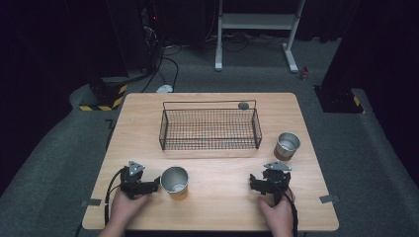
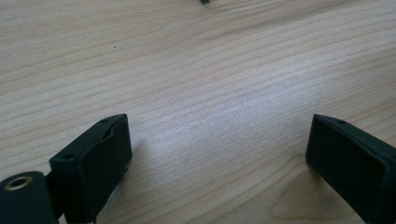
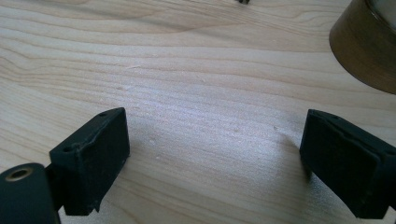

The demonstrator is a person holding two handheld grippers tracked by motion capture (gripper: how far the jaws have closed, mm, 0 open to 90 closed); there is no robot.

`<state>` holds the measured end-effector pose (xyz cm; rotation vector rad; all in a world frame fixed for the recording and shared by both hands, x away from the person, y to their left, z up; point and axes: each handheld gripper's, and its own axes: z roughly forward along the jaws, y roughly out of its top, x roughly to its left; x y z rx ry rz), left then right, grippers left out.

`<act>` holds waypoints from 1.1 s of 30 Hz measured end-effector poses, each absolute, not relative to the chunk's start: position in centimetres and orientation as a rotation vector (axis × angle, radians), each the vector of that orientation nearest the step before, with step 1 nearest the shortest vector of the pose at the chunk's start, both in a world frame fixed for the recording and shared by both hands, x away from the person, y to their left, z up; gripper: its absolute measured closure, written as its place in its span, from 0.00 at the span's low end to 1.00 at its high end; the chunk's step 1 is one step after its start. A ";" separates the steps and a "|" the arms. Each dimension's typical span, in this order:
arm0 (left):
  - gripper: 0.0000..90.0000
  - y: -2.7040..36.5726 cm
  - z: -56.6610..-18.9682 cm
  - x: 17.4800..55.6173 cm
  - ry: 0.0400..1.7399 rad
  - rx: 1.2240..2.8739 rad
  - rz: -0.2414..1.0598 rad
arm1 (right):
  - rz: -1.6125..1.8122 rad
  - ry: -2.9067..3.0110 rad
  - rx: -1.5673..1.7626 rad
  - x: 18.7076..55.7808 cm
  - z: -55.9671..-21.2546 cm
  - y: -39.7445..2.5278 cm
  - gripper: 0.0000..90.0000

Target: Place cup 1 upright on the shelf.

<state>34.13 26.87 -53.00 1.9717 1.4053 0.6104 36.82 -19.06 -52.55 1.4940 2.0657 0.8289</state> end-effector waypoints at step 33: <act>0.20 26.9 -52.8 34.0 1.374 1.969 0.613 | 0.847 2.104 1.457 35.6 -52.6 -19.0 0.09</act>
